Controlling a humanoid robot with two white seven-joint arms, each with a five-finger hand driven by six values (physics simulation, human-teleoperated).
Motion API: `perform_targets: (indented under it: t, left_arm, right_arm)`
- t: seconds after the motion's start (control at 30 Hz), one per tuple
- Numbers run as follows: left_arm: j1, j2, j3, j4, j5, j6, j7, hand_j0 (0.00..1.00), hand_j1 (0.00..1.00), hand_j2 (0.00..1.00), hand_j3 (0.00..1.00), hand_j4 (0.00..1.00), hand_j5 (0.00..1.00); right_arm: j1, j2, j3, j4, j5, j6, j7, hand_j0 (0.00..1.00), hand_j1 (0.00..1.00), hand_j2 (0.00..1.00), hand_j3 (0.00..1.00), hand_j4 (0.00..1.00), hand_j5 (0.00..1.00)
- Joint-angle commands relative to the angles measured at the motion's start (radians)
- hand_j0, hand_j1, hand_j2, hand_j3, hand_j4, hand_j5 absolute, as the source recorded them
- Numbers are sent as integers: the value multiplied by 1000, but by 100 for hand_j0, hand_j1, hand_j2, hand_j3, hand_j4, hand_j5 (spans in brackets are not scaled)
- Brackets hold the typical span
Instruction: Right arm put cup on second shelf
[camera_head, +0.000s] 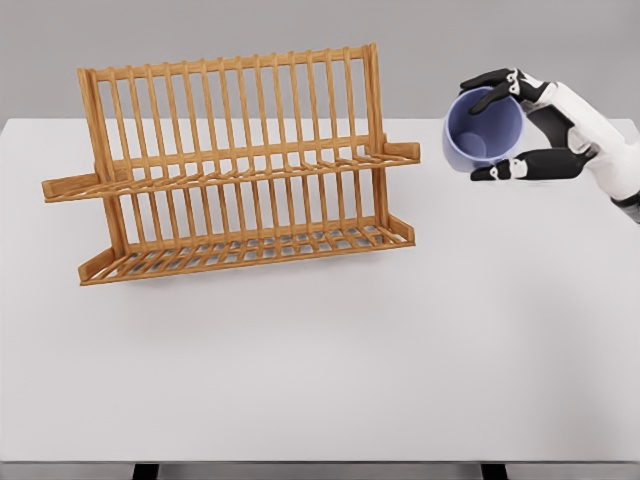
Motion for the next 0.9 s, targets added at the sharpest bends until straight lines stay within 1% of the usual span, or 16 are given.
perform_targets:
  t: [0.0, 0.3, 0.37, 0.43, 0.87]
  left_arm:
    - [0, 0, 0, 0, 0, 0, 0, 100, 100, 100, 100, 100, 100]
    - [0, 0, 0, 0, 0, 0, 0, 100, 100, 100, 100, 100, 100]
    - [0, 0, 0, 0, 0, 0, 0, 100, 100, 100, 100, 100, 100]
    - [0, 0, 0, 0, 0, 0, 0, 100, 100, 100, 100, 100, 100]
    - [0, 0, 0, 0, 0, 0, 0, 100, 100, 100, 100, 100, 100]
  right_arm:
    - [-3, 3, 20, 0, -5, 2, -1, 55, 55, 55, 55, 55, 55]
    - [-55, 11, 22, -2, -4, 2, -1, 55, 55, 55, 55, 55, 55]
    - [-61, 31, 22, -2, -2, 2, -1, 55, 55, 55, 55, 55, 55]
    - [-64, 37, 29, -2, -2, 2, -1, 55, 55, 55, 55, 55, 55]
    - [-147, 89, 69, 3, 1, 2, -1, 55, 55, 55, 55, 55, 55]
